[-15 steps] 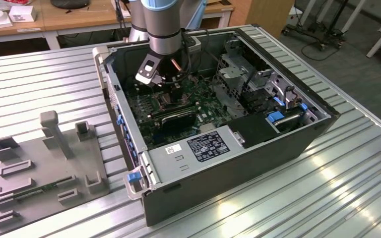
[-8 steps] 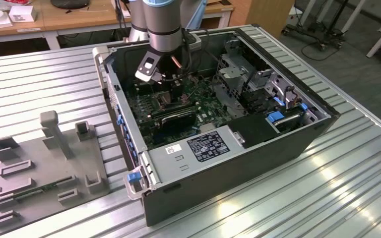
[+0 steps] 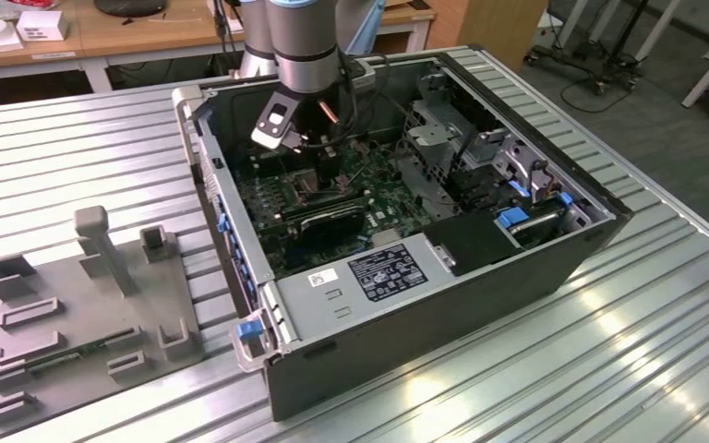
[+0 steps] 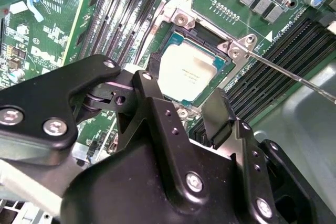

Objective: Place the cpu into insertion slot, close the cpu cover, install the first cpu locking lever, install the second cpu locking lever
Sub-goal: 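Place the cpu into insertion slot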

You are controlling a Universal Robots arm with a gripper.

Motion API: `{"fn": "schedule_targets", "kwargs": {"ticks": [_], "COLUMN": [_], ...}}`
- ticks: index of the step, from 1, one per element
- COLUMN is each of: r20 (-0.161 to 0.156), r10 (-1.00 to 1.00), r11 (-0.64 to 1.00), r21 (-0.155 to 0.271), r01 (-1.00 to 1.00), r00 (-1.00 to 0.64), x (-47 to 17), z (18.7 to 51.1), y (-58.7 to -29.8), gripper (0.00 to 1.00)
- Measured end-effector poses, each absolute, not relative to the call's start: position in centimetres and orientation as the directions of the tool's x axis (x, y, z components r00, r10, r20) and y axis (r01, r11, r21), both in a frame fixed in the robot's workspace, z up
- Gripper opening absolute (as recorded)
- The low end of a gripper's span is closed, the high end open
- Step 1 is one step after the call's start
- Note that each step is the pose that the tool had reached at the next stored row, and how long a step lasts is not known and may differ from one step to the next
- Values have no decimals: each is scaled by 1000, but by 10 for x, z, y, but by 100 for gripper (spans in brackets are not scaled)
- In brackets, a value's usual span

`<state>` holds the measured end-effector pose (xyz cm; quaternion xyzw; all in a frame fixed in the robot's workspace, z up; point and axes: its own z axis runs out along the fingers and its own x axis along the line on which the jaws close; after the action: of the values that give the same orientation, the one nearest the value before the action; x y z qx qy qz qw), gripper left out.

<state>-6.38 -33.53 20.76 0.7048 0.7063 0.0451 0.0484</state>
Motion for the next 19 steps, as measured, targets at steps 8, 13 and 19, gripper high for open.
{"fn": "schedule_targets", "kwargs": {"ticks": [8,13,19], "r20": [-5,-5,-5], "r10": [1000,1000,1000], "r11": [3,2,2], "r21": [132,132,132], "r01": [991,991,991], "r00": [-2,-2,-2], "x": [-64,-64,-64], "z": [208,208,208], "y": [-335,-335,-335], "gripper": [58,34,11]}}
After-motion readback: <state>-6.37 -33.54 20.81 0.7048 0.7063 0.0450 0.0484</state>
